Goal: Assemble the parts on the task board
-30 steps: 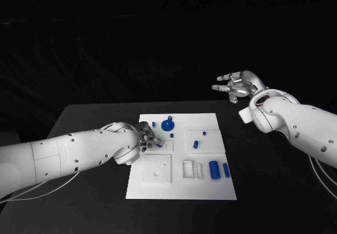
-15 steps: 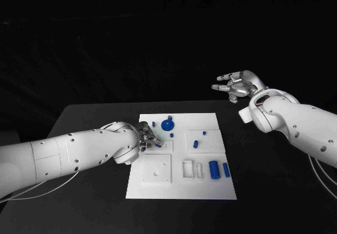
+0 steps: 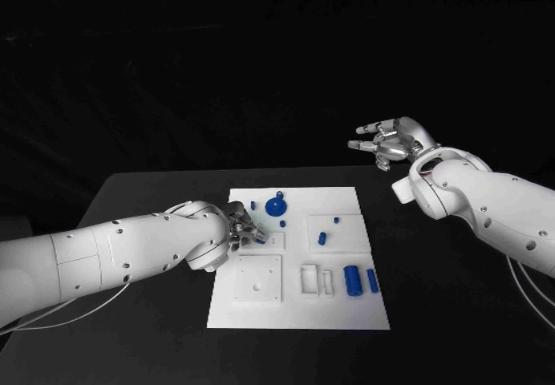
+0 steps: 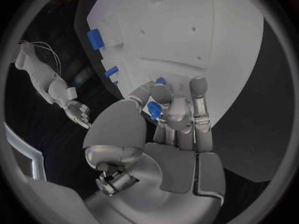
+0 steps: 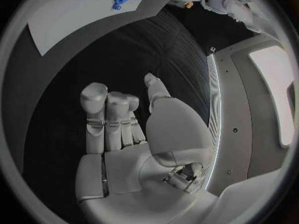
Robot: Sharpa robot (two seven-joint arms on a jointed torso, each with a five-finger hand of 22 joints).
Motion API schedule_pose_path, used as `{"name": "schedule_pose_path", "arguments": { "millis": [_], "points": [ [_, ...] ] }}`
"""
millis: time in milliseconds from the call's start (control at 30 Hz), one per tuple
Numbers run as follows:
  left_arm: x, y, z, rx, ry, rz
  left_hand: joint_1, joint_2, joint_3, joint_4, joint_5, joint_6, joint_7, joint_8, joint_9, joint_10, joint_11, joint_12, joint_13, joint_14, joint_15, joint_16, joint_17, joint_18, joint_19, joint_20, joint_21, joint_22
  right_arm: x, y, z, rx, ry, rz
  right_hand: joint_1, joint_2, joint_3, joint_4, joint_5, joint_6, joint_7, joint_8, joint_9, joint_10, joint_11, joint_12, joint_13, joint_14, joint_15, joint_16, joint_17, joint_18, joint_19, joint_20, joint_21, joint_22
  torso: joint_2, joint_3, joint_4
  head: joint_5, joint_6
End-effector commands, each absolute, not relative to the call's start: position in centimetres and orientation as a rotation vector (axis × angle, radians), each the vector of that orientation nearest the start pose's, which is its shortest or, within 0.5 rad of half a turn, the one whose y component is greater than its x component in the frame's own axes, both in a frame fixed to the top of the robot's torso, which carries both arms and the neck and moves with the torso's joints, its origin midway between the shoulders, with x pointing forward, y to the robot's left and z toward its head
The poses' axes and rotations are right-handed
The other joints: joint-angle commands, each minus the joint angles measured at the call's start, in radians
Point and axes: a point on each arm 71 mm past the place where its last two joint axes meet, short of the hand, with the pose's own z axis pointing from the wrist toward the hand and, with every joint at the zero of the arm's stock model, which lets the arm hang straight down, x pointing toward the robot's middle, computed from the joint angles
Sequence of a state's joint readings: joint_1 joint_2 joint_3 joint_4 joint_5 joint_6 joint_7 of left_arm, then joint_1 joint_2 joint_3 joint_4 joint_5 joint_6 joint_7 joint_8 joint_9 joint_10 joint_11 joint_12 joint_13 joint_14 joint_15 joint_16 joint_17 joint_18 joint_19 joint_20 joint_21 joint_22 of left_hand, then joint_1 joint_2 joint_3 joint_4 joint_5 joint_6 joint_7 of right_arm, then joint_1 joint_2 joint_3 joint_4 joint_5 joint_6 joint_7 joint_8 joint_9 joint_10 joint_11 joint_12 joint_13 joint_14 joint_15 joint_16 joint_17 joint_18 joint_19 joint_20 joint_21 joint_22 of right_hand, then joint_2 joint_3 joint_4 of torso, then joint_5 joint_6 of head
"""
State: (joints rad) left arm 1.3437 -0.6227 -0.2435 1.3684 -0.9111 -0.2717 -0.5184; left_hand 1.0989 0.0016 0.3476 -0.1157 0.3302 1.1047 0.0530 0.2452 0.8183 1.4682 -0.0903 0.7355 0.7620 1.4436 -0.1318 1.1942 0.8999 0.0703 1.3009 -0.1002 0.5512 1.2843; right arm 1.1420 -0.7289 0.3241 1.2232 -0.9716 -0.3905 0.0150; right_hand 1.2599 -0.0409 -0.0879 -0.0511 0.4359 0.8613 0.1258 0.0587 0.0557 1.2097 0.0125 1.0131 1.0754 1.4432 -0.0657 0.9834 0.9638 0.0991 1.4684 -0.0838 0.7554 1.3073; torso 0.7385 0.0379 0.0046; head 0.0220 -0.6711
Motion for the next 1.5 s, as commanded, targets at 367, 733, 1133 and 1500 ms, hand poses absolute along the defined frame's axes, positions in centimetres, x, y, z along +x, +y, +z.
{"name": "schedule_pose_path", "arguments": {
  "millis": [367, 733, 1133, 1500],
  "points": [
    [51.20, 16.51, -22.19, -0.406, 2.110, -0.421, 0.007, 0.005, 0.023, -0.026, 0.002, 0.121, -0.095, 0.029, 0.115, 0.041, 0.000, -0.024, -0.022, 0.003, 0.010, -0.013, -0.008, 0.018, 0.012, 0.006, -0.028, 0.019, 56.49, -25.91, -10.70, 0.537, 1.361, 0.892, -0.004, 0.006, 0.002, -0.005, 0.007, 0.006, -0.001, -0.002, 0.001, -0.008, 0.000, -0.006, -0.001, 0.002, 0.002, -0.005, 0.001, 0.015, 0.055, 0.002, -0.003, 0.050, 0.000, 0.0008, -0.0007, 0.000, -0.001],
    [51.35, 16.39, -22.23, -0.403, 2.114, -0.419, 0.001, 0.009, 0.016, -0.028, 0.003, 0.139, -0.098, 0.031, 0.092, 0.042, -0.001, -0.013, -0.021, 0.006, 0.012, -0.003, 0.003, 0.019, 0.018, 0.011, -0.042, 0.036, 56.53, -25.79, -10.73, 0.538, 1.362, 0.892, -0.005, 0.006, 0.005, -0.005, 0.018, 0.007, -0.001, -0.002, 0.001, -0.008, -0.001, -0.006, -0.001, 0.002, 0.001, -0.005, 0.001, 0.015, 0.055, 0.002, -0.002, 0.050, 0.001, 0.0015, -0.0005, 0.000, -0.003],
    [51.54, 16.09, -22.24, -0.395, 2.117, -0.423, 0.002, 0.012, 0.007, -0.029, 0.001, 0.150, -0.103, 0.045, 0.108, 0.042, -0.003, 0.002, -0.019, 0.007, 0.014, 0.011, 0.014, 0.029, 0.020, 0.024, -0.042, 0.040, 56.57, -25.64, -10.77, 0.538, 1.363, 0.895, -0.009, 0.004, 0.006, -0.005, 0.026, 0.007, -0.001, -0.002, 0.001, -0.008, -0.001, -0.007, -0.002, 0.002, 0.001, -0.005, 0.001, 0.015, 0.055, 0.001, -0.002, 0.049, 0.001, 0.0009, -0.0007, -0.002, -0.006],
    [51.57, 15.79, -22.23, -0.375, 2.120, -0.429, 0.006, 0.007, -0.003, -0.036, -0.001, 0.160, -0.104, 0.043, 0.110, 0.041, -0.003, 0.003, -0.034, 0.007, 0.017, 0.019, 0.015, 0.042, 0.017, 0.041, -0.040, 0.041, 56.60, -25.43, -10.79, 0.537, 1.364, 0.900, -0.010, 0.004, 0.006, -0.004, 0.027, 0.008, -0.001, -0.002, 0.001, -0.008, -0.001, -0.007, -0.002, 0.002, 0.001, -0.005, 0.001, 0.015, 0.055, 0.001, -0.002, 0.049, 0.001, 0.0004, 0.0004, -0.007, -0.007]
  ]
}}
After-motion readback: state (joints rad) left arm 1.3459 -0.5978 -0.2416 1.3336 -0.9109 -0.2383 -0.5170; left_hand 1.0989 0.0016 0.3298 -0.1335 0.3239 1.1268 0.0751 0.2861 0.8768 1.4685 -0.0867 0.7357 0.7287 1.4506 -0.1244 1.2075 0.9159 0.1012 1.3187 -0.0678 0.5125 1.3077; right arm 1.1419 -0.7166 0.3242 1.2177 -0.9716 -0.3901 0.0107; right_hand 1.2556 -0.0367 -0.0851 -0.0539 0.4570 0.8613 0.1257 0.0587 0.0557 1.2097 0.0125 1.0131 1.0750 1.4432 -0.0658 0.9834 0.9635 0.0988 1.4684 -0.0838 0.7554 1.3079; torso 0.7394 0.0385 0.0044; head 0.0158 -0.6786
